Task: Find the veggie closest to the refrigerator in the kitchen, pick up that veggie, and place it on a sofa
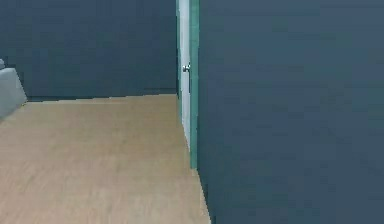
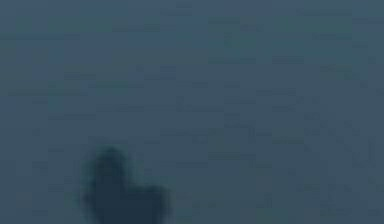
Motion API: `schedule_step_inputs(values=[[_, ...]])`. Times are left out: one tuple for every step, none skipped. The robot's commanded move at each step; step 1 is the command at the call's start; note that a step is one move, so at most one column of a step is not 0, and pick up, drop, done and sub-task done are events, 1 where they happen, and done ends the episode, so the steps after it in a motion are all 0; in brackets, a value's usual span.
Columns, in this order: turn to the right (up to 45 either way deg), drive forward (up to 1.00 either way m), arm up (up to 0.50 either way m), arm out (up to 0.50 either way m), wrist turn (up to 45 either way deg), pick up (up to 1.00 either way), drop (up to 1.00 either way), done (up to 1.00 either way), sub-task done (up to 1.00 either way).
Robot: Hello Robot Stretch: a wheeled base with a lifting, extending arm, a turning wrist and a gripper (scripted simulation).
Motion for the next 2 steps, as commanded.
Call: schedule_step_inputs(values=[[-45.0,0.0,0.0,0.0,0.0,0.0,0.0,0.0,0.0],[-39.0,0.0,0.0,0.0,0.0,0.0,0.0,0.0,0.0]])
